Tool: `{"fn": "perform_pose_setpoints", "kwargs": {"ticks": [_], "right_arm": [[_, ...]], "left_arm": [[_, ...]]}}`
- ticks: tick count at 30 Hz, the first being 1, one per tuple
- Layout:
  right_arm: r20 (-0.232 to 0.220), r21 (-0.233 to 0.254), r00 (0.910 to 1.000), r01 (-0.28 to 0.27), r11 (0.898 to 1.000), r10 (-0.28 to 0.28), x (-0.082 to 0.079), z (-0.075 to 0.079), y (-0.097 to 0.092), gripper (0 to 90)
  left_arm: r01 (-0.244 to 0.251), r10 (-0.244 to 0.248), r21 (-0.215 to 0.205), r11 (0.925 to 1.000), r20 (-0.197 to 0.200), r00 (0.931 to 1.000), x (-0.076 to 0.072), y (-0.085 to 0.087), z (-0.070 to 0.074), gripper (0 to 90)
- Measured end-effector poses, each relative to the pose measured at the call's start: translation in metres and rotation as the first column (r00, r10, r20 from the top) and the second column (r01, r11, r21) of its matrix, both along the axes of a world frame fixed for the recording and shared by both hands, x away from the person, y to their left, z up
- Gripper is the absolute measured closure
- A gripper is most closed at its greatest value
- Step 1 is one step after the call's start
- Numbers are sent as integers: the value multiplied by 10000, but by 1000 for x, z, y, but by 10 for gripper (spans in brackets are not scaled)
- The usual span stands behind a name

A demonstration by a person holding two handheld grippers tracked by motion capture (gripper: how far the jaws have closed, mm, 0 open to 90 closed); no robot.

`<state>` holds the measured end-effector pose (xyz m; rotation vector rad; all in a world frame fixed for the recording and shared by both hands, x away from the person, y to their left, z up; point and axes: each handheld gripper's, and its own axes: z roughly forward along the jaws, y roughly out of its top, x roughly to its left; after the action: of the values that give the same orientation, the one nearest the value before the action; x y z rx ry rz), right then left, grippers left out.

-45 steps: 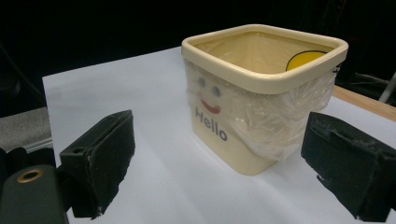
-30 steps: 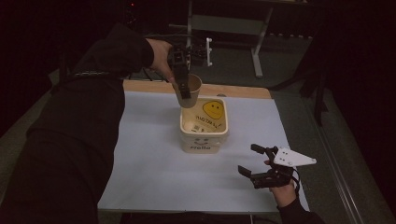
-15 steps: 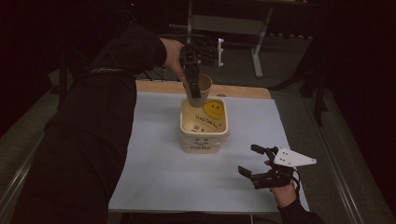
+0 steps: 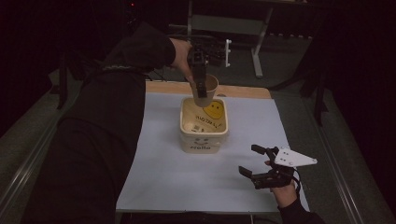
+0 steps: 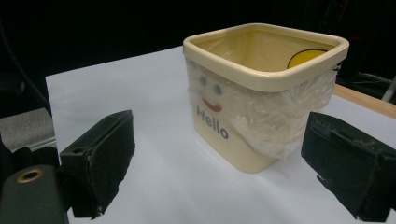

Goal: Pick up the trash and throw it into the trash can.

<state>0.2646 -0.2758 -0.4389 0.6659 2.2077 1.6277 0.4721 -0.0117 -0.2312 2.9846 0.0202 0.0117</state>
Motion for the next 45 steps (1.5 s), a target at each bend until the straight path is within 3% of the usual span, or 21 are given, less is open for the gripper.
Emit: {"fn": "perform_pose_setpoints", "kwargs": {"ticks": [9,13,16,19,23,29,35,36,41,43,45], "right_arm": [[12,8,10000,43,10000,-43,-1,0,-1,96],[16,-21,10000,21,10000,-21,-1,0,-1,96],[9,-16,10000,21,10000,-21,-2,0,-2,96],[4,-21,10000,43,10000,-43,-2,0,-2,96],[0,-19,10000,26,10000,-26,-2,0,-2,96],[7,-39,10000,21,10000,-21,-2,0,-1,96],[3,-36,10000,19,10000,-19,-1,0,-1,96],[-3,-36,10000,12,10000,-12,-1,0,-1,96],[60,-87,10000,3,10000,-3,-2,1,1,96],[52,-87,10000,4,10000,-3,-1,1,1,96],[28,-124,10000,0,9999,0,-1,1,1,96]], "left_arm": [[167,-165,-96,9998,122,9998,3,-4,-3,260],[134,-136,-129,9998,-99,9999,4,-6,-6,253],[-28,23,-200,9998,-271,9996,8,-7,-9,190],[108,-111,-136,9998,-188,9998,7,-8,-10,4],[-99,99,-232,9997,-7,10000,7,-9,-8,4],[-186,192,-519,9985,112,9998,3,-6,-6,4],[-98,130,-1161,9932,266,9996,0,5,-5,4],[-186,227,-1536,9880,251,9994,0,11,-5,4],[-177,221,-1350,9907,316,9993,-4,18,-9,4],[-192,256,-1668,9858,365,9990,-7,23,-10,4],[-266,286,-1952,9804,71,9996,-8,28,-13,4]]}}
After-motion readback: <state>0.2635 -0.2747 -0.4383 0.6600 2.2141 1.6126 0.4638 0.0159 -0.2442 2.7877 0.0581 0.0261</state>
